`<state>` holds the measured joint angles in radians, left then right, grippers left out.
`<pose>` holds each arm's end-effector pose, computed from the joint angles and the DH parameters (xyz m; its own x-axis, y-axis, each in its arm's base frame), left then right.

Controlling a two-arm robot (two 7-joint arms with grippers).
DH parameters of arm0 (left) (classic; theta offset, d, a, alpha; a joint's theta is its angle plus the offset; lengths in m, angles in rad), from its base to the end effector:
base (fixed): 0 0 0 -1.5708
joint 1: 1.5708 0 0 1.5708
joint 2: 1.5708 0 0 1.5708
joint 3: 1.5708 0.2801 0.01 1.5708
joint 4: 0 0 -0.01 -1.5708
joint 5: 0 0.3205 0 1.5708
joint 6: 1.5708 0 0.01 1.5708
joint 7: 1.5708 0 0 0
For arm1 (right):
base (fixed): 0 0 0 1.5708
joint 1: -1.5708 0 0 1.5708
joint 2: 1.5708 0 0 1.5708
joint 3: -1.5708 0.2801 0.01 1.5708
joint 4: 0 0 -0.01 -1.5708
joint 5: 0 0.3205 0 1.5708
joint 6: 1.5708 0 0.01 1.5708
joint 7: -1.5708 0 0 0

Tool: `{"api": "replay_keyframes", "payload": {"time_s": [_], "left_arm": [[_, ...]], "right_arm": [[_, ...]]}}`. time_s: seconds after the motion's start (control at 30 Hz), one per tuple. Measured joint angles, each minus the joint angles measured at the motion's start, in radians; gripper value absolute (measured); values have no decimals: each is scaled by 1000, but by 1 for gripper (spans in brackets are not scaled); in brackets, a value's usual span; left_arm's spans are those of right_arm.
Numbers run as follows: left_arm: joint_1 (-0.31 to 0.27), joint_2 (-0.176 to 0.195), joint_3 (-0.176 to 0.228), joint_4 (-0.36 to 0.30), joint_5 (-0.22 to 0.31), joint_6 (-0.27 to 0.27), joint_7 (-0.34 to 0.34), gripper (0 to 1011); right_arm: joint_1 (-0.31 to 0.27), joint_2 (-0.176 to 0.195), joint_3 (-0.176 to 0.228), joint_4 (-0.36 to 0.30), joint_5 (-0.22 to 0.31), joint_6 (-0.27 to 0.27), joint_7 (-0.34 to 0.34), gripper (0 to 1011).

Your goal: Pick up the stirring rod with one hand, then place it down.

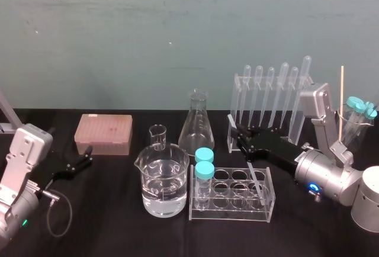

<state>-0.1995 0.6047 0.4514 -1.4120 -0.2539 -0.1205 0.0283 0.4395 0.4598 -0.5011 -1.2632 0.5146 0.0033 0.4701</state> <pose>0.3675 0.0740 -0.2965 0.2923 0.8803 0.3738 -0.9553 0.2873 0.0703 0.4333 -0.0343 -0.2580 0.6849 -0.7279 0.0340 0.7268 0.6790 -0.1037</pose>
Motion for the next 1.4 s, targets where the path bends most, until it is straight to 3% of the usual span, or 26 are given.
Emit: {"api": "replay_keyframes", "payload": {"time_s": [0.1,0.4,0.73,0.93,1.0,1.1,1.23,1.4], "left_arm": [[0,0,0,0,0,0,0,1000],[0,0,0,0,0,0,0,1000],[0,0,0,0,0,0,0,1000],[0,0,0,0,0,0,0,1000],[0,0,0,0,0,0,0,1000],[0,0,0,0,0,0,0,1000],[0,0,0,0,0,0,0,1000],[0,0,0,0,0,0,0,1000]], "right_arm": [[0,0,0,0,0,0,0,68],[-23,-12,37,-10,2,-48,1,62],[-57,-51,123,-36,39,-199,23,62],[-66,-81,175,-48,71,-340,84,62],[-66,-92,191,-39,75,-421,118,62],[-65,-104,211,-18,90,-494,162,62],[-65,-109,228,12,97,-531,189,62],[-76,-104,242,42,76,-520,180,62]]}}
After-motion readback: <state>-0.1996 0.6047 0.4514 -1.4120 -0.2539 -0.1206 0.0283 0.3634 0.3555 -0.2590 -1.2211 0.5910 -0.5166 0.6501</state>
